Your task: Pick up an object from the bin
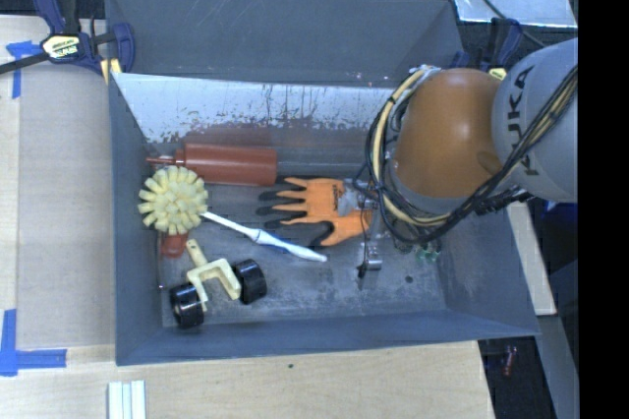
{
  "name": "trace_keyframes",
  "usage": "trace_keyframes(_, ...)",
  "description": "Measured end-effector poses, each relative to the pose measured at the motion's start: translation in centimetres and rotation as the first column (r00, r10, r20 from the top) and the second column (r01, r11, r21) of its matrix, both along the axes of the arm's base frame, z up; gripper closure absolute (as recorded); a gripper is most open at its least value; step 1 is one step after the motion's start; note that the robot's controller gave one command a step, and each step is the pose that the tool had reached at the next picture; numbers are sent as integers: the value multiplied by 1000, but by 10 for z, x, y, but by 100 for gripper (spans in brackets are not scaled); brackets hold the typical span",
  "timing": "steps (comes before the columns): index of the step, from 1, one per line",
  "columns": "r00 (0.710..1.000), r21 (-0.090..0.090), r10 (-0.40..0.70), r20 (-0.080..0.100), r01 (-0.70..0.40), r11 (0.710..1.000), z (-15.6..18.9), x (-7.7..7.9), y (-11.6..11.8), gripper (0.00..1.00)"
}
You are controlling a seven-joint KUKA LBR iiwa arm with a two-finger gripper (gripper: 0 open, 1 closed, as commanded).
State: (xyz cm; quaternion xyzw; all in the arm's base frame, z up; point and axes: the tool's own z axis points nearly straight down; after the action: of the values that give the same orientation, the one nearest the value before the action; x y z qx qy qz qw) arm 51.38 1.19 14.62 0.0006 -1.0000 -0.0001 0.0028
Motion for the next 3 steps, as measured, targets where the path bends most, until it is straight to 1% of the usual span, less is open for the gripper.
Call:
trace_keyframes(1,1000,0,0,8,0,1000,5,2,0,0)
trace_keyframes(2,994,-1,109,15,-109,994,-51,52,7,0)
trace_keyframes(3,953,-4,304,18,-304,953,-75,70,8,0)
